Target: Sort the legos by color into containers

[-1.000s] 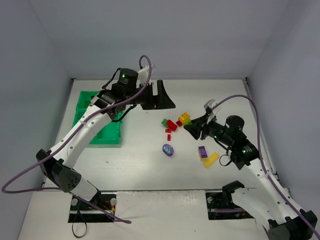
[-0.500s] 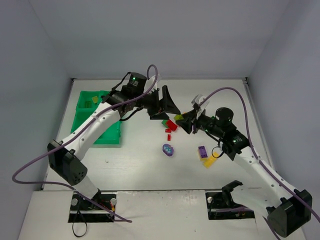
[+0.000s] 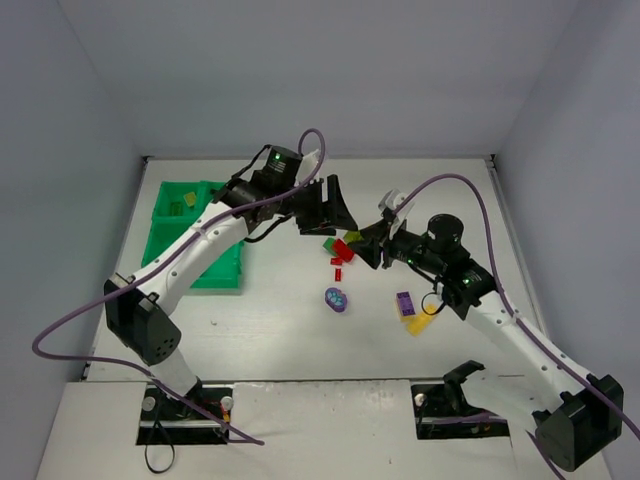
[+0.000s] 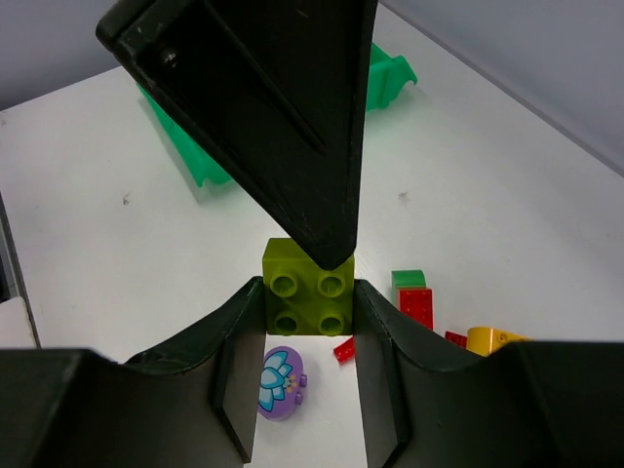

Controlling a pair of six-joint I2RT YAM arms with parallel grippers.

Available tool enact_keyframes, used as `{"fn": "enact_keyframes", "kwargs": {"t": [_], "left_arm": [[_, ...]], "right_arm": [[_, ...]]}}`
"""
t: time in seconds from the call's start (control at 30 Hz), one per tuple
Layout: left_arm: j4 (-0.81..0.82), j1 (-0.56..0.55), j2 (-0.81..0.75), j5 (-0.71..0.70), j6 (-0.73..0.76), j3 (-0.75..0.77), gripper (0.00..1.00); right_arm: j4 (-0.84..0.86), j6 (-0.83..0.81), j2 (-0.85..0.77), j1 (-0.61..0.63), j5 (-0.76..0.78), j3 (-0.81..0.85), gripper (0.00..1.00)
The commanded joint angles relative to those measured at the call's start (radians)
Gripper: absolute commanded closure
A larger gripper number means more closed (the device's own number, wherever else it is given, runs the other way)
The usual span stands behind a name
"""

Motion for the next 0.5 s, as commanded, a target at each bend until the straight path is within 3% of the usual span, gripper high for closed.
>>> {"fn": "enact_keyframes", "kwargs": {"t": [0.0,0.27,0.47], "left_arm": [[0.059,-0.014,-0.026,0.006,0.05,0.046,0.42],[0.07,-0.045,-0.016,0.052,0.087,0.034,0.49],[0.047,-0.051,-0.014,0.054,0.121,0.033,0.6]], "right_arm": [[0.088,0.01,0.002,0.015,-0.021,0.043,0.97],[0.089,0.013,0.002,0.018,-0.01,0.038,0.97],[0.089,0.015,0.003,0.018,-0.006,0.033,0.97]]}}
